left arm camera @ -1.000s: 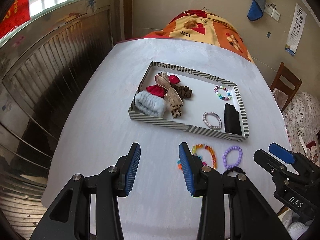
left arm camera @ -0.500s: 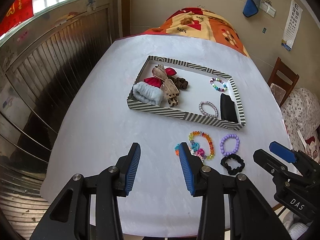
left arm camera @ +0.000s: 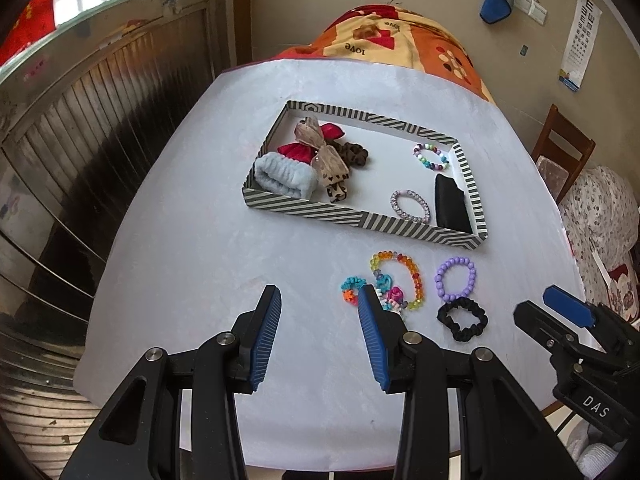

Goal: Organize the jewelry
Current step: 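Grasp the teal flower hair tie with left tool while right grasps purple beaded bracelet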

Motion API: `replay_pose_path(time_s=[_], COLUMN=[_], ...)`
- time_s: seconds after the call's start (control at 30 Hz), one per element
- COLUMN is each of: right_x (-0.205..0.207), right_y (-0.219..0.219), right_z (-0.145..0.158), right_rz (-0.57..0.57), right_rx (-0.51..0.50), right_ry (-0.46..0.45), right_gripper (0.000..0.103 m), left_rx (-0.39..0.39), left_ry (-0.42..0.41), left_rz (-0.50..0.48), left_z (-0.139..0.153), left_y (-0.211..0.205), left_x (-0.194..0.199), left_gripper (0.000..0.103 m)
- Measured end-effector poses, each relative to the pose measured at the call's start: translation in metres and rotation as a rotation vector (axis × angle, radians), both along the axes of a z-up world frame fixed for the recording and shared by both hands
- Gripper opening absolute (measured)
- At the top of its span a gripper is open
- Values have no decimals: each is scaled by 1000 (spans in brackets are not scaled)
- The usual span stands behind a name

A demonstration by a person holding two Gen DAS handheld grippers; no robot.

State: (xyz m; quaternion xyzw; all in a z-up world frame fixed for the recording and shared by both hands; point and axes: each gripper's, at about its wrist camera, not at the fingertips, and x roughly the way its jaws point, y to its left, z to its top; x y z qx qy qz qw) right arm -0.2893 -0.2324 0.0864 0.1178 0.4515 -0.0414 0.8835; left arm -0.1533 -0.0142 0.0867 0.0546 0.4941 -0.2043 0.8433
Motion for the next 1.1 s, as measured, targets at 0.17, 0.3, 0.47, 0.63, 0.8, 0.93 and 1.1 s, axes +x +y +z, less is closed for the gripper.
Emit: replay_pose_path(time_s=[0.17,0.3,0.47,0.63,0.8,0.93,1.1], right_x=[-3,-3,-1,1,8,21,43], right_y=[-9,-16,-21,-29,-45,-58,-73], right_z=[-14,-34,-52,-64,-74,-81,-91], right_rz=[-18,-29,-32,-37,-62,-72,-69], right_rx=[6,12,20,16,23,21,16], right_ry=[31,75,115,134,132,127,137], right_gripper=[65,65,65,65,65,65,65], left_rx=[-12,-11,-6,-2,2,19,82], left_ry=[60,113,179,229,256,277,274], left_rz=[26,36,39,26,-3,-41,-73], left_z=[-13,-28,-50,-72,-86,-98,-110], left_y=[9,12,8,-4,-20,-36,-54], left_x=[13,22,31,38,45,52,58], left_gripper=[32,32,32,32,32,32,32])
